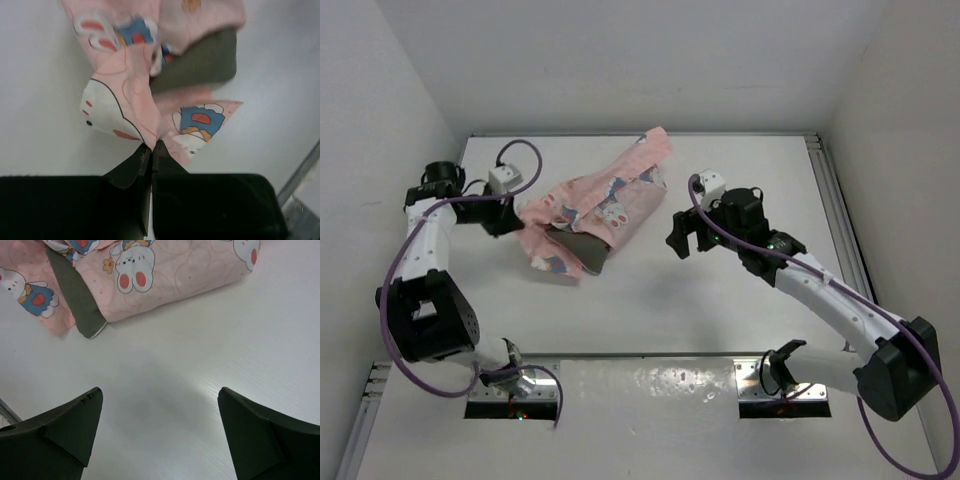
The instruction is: Put the pillow into the pillowcase
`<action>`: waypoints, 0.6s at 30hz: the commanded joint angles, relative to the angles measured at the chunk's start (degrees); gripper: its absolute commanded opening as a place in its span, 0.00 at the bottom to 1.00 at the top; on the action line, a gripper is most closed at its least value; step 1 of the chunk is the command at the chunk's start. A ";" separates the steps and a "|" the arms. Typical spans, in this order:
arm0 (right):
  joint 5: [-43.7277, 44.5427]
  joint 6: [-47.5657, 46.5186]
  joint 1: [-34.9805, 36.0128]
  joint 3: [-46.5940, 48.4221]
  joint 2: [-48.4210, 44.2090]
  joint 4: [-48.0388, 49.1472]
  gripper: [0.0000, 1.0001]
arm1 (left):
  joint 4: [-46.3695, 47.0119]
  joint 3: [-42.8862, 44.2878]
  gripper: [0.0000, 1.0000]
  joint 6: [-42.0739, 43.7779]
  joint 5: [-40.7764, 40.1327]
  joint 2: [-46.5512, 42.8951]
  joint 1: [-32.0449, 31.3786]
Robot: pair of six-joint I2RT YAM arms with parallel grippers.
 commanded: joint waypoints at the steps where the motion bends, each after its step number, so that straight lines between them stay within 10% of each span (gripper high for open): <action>1: 0.75 1.00 2.69 1.58 2.04 3.78 0.94 | -18.38 -1.45 0.00 27.41 -2.52 5.07 8.12; 10: -0.66 11.02 7.44 7.20 14.78 12.30 0.62 | -21.32 -3.75 0.67 38.08 -8.14 9.07 18.00; 13: -0.66 17.06 9.55 11.07 22.60 14.06 0.67 | -17.46 -1.03 0.97 34.58 -7.01 5.91 16.78; 18: -1.80 24.29 12.36 16.60 35.68 18.99 0.87 | -0.34 -4.08 1.00 23.33 -9.88 -1.30 8.97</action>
